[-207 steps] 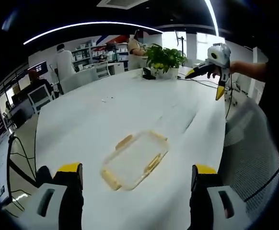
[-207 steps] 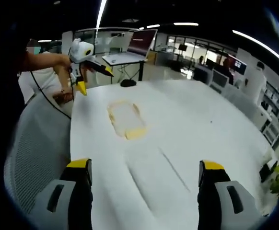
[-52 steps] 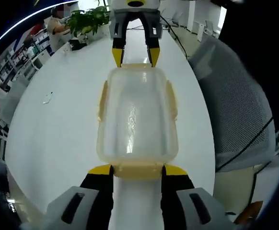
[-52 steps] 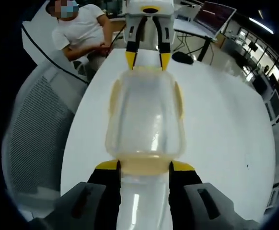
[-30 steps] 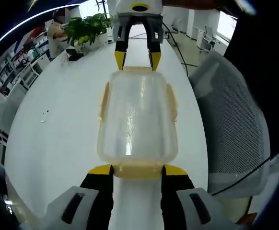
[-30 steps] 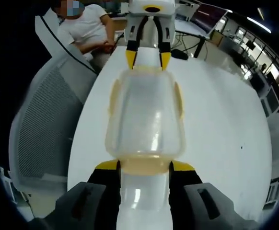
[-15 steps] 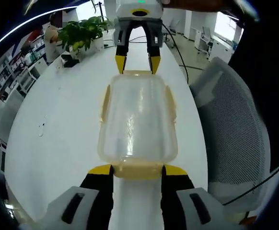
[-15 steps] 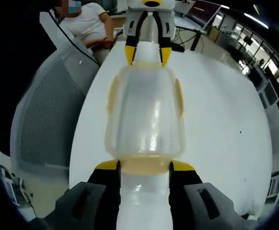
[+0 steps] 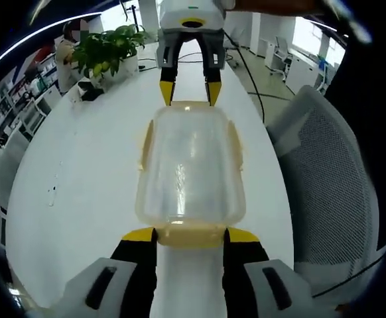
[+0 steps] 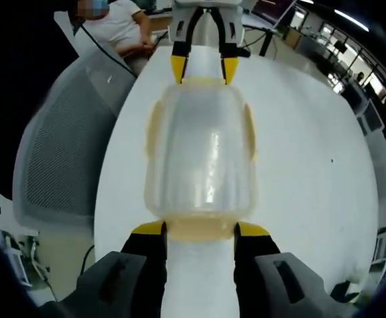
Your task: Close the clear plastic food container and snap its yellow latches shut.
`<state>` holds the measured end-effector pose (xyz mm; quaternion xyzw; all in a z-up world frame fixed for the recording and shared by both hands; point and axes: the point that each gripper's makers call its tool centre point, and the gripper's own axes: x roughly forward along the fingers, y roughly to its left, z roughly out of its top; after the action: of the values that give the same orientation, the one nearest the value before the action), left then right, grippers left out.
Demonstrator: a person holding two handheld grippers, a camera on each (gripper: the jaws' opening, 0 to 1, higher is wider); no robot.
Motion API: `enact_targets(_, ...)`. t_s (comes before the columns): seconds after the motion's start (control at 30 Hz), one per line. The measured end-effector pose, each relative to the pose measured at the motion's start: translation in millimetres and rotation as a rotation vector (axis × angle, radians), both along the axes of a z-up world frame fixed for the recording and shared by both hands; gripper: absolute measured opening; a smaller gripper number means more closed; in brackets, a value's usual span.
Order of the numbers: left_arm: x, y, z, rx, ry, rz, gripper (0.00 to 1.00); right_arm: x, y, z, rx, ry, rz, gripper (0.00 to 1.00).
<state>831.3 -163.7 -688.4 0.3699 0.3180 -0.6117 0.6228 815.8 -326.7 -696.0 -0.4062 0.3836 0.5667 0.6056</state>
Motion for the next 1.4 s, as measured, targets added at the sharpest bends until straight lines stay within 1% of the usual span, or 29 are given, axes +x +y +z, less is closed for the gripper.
enact_targets(0.53,7.9,-30,-15.4,-0.018,0.019,-0.008,0.32,7,-29,-16.5,-0.052,0.019,-0.009,0.36)
enact_targets(0.73,9.9,-38,-23.4,-0.009,0.022,-0.016,0.32,7,-36,-21.0,-0.072,0.024,-0.014,0.37)
enact_targets(0.93,14.1,-42,-30.8,0.003,0.023,-0.025,0.32,10,-42,-28.4,-0.082,0.027,-0.031,0.37)
enact_targets(1.13,13.6,-44,-37.6,0.020,0.034,-0.037,0.33,8,-44,-33.7,-0.085,0.032,-0.041,0.37)
enact_targets(1.23,14.0,-43,-38.7,0.022,0.036,-0.039,0.33,10,-44,-33.6,-0.084,0.024,-0.038,0.37)
enact_targets(1.4,15.4,-44,-39.0,0.014,0.035,-0.041,0.33,11,-45,-37.3,-0.096,0.031,-0.040,0.37)
